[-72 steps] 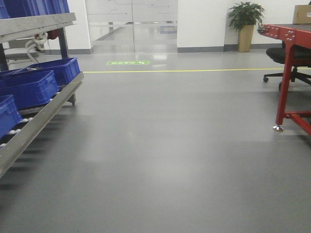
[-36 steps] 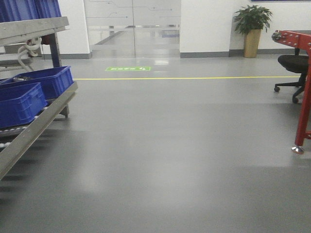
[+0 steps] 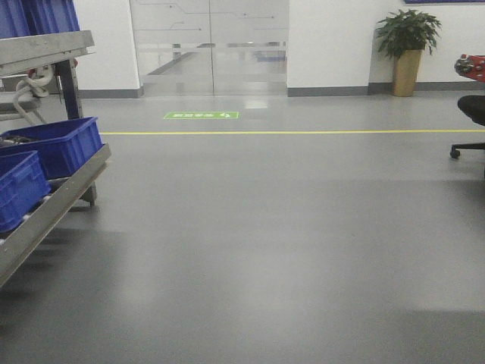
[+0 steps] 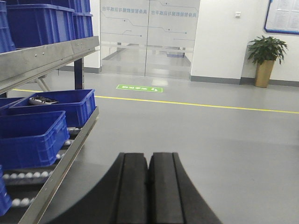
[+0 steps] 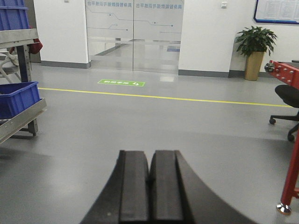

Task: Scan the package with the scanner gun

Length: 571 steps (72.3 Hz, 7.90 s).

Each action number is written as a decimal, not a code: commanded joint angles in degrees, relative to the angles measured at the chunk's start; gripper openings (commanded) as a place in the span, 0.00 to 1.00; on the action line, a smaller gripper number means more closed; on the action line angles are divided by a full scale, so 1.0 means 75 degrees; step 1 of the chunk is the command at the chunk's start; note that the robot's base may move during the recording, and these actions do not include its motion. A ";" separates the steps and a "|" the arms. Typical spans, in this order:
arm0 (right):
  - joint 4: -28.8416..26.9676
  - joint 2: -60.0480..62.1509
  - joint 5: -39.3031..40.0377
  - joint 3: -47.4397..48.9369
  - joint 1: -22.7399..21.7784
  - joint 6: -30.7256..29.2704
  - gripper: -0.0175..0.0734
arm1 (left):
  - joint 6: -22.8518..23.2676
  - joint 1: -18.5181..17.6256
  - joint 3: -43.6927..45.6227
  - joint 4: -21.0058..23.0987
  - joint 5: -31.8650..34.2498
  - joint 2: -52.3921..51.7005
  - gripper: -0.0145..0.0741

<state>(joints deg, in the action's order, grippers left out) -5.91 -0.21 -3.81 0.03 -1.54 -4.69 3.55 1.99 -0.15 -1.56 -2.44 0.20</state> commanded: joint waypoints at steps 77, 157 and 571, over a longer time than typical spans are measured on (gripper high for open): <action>0.0041 0.0028 0.0109 -0.0004 0.0002 0.0001 0.01 | 0.0014 0.0042 0.0019 -0.0007 0.0115 -0.0026 0.04; 0.0041 0.0028 0.0109 -0.0004 0.0002 0.0001 0.01 | 0.0014 0.0042 0.0019 -0.0007 0.0115 -0.0026 0.04; 0.0041 0.0028 0.0109 -0.0004 0.0002 0.0001 0.01 | 0.0430 0.0025 0.8759 0.1008 -0.6361 0.8940 0.04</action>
<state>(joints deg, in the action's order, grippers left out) -5.91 -0.21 -3.81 0.03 -1.54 -4.69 5.60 2.35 59.37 5.84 -49.44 61.80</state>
